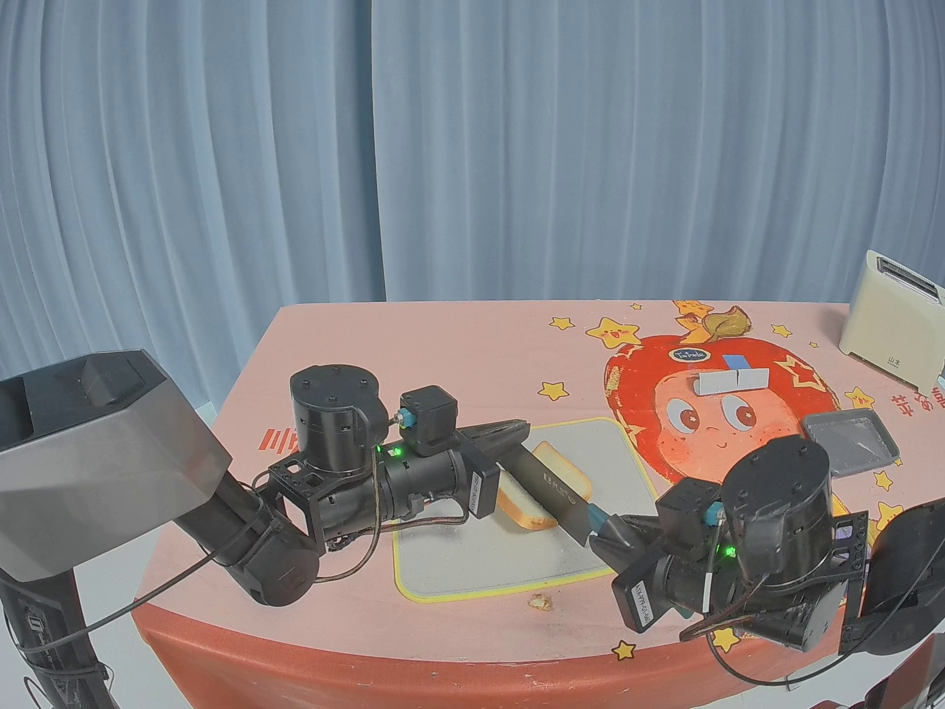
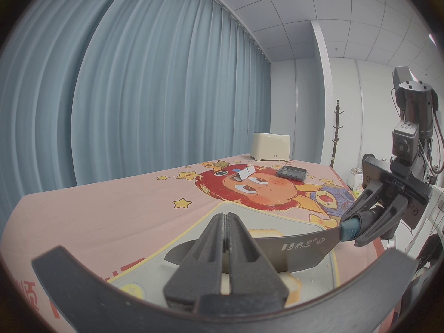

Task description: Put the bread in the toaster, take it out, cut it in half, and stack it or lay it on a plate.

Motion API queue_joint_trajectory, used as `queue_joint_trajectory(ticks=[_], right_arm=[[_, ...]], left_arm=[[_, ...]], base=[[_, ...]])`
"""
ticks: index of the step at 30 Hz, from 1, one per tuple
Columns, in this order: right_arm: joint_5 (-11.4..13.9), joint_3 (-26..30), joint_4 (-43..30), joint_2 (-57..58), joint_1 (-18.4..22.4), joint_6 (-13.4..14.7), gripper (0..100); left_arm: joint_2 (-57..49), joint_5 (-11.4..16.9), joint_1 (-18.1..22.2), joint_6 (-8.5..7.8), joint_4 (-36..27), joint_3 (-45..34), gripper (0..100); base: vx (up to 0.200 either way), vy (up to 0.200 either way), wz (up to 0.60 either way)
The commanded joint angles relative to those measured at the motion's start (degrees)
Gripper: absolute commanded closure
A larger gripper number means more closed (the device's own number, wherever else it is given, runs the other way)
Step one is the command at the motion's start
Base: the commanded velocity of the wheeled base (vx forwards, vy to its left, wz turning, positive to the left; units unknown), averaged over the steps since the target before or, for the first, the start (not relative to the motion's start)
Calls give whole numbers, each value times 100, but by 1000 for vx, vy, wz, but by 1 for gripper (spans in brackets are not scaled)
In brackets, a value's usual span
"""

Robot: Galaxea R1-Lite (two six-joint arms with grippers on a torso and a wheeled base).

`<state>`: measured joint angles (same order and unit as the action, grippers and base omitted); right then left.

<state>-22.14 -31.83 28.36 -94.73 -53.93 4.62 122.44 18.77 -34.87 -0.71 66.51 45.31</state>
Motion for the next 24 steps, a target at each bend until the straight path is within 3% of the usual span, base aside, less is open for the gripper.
queue_joint_trajectory(ticks=[1, 5, 24], right_arm=[[-1, -60, 3, 25, 32, 39, 100], [-1, -113, 3, 7, 23, 144, 100], [-10, -43, -5, -89, -12, 144, 100]], left_arm=[[34, 4, 15, 0, -15, -14, 100], [78, 4, 41, 0, -24, 13, 100], [-80, -93, -12, -8, 20, 39, 100]], base=[[0, 0, 0], [0, 0, 0], [0, 0, 0]])
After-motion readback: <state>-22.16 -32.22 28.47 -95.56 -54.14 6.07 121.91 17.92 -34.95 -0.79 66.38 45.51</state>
